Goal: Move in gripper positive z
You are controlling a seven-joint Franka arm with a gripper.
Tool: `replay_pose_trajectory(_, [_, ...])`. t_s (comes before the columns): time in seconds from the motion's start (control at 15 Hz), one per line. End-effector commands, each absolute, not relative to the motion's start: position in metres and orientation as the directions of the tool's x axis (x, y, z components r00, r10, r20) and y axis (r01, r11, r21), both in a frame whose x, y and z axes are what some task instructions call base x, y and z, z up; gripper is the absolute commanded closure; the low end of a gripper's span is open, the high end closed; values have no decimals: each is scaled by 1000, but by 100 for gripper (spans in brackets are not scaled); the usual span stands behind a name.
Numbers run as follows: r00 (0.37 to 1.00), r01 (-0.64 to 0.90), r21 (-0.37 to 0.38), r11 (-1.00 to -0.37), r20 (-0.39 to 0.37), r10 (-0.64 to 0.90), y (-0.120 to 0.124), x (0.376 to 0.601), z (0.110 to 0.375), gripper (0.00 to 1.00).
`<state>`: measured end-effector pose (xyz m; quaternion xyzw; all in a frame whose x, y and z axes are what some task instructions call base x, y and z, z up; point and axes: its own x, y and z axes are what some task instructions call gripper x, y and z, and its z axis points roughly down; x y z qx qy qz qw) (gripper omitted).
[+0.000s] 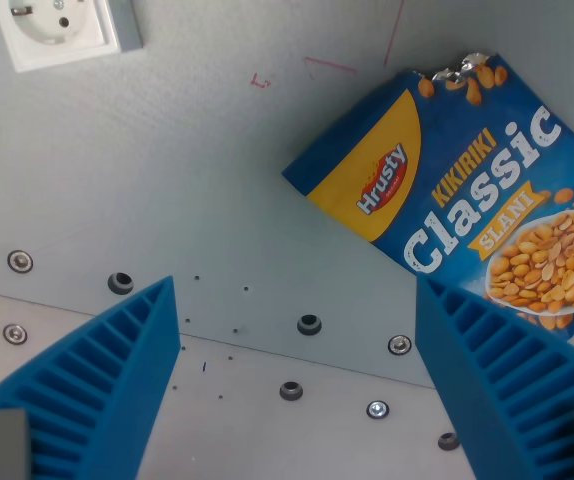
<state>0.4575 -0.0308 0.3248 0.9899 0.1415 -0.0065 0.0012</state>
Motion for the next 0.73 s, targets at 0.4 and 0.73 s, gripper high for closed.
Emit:
replay_pose_trajectory(0.4, [960,280,2,-960,-8,280,-31,457,297,0])
replay_pose_trajectory(0.73, [960,280,2,-960,-8,280,-31,457,272,0])
